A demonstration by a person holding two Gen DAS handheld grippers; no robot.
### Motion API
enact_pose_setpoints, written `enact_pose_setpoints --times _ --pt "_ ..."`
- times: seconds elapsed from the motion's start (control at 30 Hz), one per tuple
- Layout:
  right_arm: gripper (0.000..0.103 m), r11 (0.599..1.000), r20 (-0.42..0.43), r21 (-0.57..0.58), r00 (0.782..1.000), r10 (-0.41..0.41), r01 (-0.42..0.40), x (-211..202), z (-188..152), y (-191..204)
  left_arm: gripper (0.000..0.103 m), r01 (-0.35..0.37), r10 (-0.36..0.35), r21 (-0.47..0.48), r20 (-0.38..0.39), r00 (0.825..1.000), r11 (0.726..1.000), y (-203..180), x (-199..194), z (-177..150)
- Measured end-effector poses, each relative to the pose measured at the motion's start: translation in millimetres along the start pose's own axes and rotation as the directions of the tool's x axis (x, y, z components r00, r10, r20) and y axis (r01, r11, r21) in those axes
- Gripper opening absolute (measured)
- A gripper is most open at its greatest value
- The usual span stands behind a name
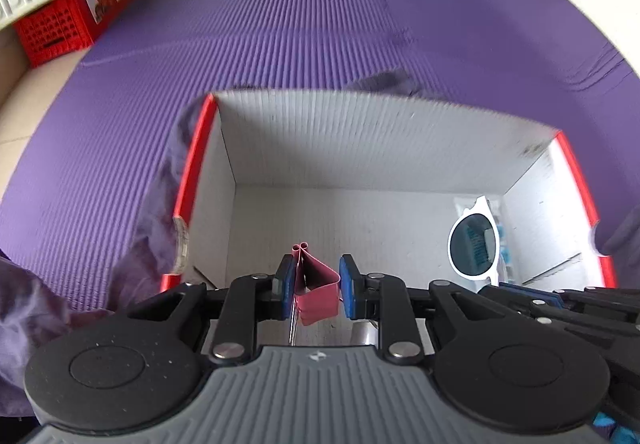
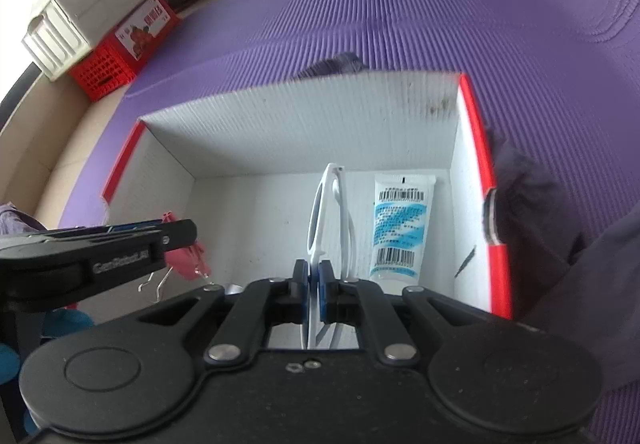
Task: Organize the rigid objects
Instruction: 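Lower both items into the shoebox and open both tools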
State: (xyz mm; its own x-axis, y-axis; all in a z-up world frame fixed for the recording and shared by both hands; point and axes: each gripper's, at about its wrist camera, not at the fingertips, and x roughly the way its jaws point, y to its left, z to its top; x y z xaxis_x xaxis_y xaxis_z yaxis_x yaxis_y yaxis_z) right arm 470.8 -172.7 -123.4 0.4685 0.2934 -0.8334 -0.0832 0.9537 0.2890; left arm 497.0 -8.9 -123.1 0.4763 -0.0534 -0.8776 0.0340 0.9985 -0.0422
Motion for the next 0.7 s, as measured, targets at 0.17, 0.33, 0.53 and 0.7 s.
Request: enact_pose_setpoints --times 0.17,0.33,0.53,0.7 --pt "0.005 1.0 -0.04 -0.014 0.999 -0.018 0.018 12 0 -2 0.023 -0.008 0.008 -0.004 -0.031 1.0 1.0 -1 18 -2" --pt "0.005 1.0 -0.073 -0.018 0.997 -0.021 0.019 18 -1 -5 0.023 -0.005 0.005 0.008 -0.032 0.999 1.0 -5 20 0" --pt "0.007 1.0 -0.079 -0.017 0.997 -0.022 0.02 12 -5 -8 0.023 -0.008 0.008 -0.01 -0.047 0.999 1.0 0 17 -3" --pt "0.014 1.0 -0.074 -0.029 0.997 -0.008 0.006 -2 -7 -4 0.023 -0.004 0.004 -0.01 -0.04 0.999 1.0 2 3 -7"
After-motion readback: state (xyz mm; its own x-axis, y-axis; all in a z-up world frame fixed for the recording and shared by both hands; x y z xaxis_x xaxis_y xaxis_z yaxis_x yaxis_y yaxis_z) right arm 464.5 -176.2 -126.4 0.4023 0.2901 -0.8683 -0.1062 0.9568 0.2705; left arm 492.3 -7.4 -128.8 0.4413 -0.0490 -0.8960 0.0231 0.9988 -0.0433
